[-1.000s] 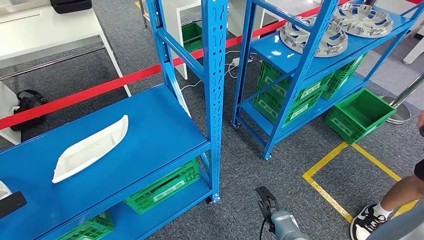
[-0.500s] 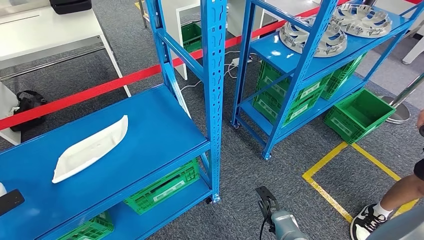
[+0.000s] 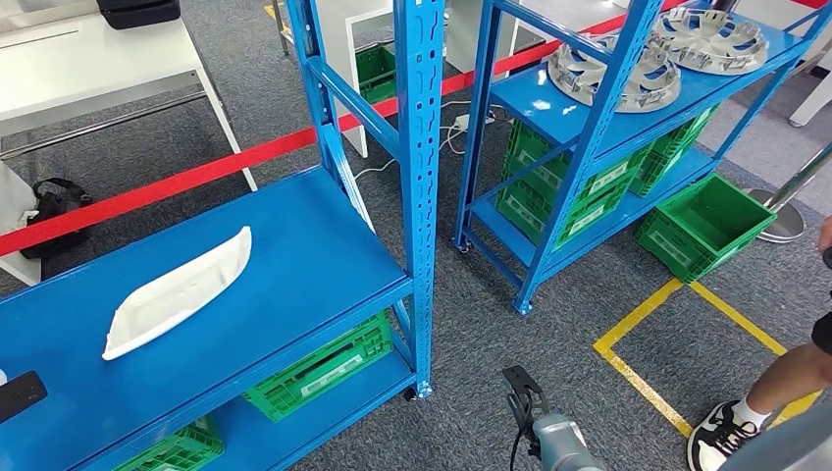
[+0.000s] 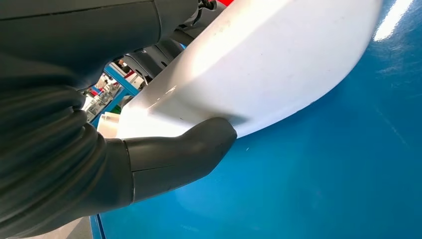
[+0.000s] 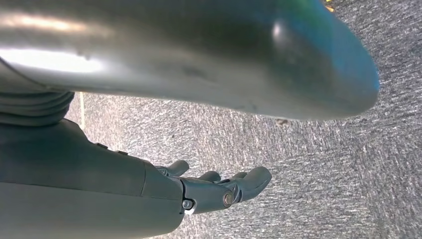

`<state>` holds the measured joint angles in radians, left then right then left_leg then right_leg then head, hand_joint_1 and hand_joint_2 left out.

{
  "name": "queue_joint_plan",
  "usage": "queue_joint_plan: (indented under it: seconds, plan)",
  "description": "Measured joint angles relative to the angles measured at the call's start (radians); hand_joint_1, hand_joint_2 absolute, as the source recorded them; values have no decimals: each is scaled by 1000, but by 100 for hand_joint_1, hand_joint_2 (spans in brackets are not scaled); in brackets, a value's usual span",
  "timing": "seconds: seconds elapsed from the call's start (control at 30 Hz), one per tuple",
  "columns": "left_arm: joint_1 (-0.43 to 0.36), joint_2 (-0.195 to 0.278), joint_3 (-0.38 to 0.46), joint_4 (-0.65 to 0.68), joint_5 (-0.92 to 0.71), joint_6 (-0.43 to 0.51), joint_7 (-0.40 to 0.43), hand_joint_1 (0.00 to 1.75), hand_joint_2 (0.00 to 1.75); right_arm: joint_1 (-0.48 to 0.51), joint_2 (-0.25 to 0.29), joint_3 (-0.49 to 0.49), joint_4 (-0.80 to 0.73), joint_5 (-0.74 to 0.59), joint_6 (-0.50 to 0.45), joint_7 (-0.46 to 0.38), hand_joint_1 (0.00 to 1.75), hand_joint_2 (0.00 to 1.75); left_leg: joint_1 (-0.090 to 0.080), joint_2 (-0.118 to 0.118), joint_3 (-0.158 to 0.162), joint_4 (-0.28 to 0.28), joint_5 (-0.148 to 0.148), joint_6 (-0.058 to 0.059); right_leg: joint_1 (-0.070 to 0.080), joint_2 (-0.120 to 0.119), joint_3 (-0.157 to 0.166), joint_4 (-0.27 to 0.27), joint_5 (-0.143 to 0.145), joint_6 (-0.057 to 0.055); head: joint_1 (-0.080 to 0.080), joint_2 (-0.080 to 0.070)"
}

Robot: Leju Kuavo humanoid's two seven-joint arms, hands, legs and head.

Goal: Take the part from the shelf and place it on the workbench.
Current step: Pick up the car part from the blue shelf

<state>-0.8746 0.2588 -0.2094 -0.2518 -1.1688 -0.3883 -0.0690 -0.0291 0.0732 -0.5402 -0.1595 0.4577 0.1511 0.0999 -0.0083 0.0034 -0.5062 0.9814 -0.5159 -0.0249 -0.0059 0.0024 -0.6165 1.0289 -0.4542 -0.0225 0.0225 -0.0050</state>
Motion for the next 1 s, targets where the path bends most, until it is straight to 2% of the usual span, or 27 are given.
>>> queue_joint_plan:
  seconds: [0.3,0.43,0.53,0.6,0.67,0.77,0.9,1.0]
  plan:
    - [1,-2,0,0,5,18,-33,175,175,0,0,-1,0,0,1,0,0,0,0,0,1,0,0,0,0,0,0,0,0,0,0,0]
    - [8,-4,0,-1,15,89,-92,175,175,0,0,-6,0,0,4,-1,0,0,0,-1,5,0,0,0,0,-1,0,0,0,0,0,0]
    - [16,-12,13,-1,81,140,-106,175,175,0,0,-9,0,3,6,0,0,0,0,0,5,0,0,0,0,-1,0,0,0,0,0,0]
    - [18,-23,46,-2,186,144,-122,175,175,0,0,-11,0,6,6,1,0,0,0,0,5,0,0,0,0,-1,0,0,0,0,0,0]
    - [18,-39,113,-8,343,102,-175,175,175,1,0,-12,0,7,6,0,0,0,0,0,5,0,0,0,0,-1,0,0,0,0,0,0]
    - [15,-69,260,-28,607,-53,-288,175,175,1,1,-13,0,13,7,-5,0,0,-1,-1,5,0,0,0,0,-1,0,-1,0,0,0,0]
    - [0,-113,433,-68,902,-251,-270,175,175,2,3,-14,0,22,2,-10,0,0,-1,0,5,0,0,0,-1,0,0,-1,0,0,0,0]
    - [1,-147,483,-147,1073,-303,-294,175,175,3,5,-16,0,30,-1,-17,0,0,-1,0,4,0,0,0,-1,-1,0,-1,0,0,0,0]
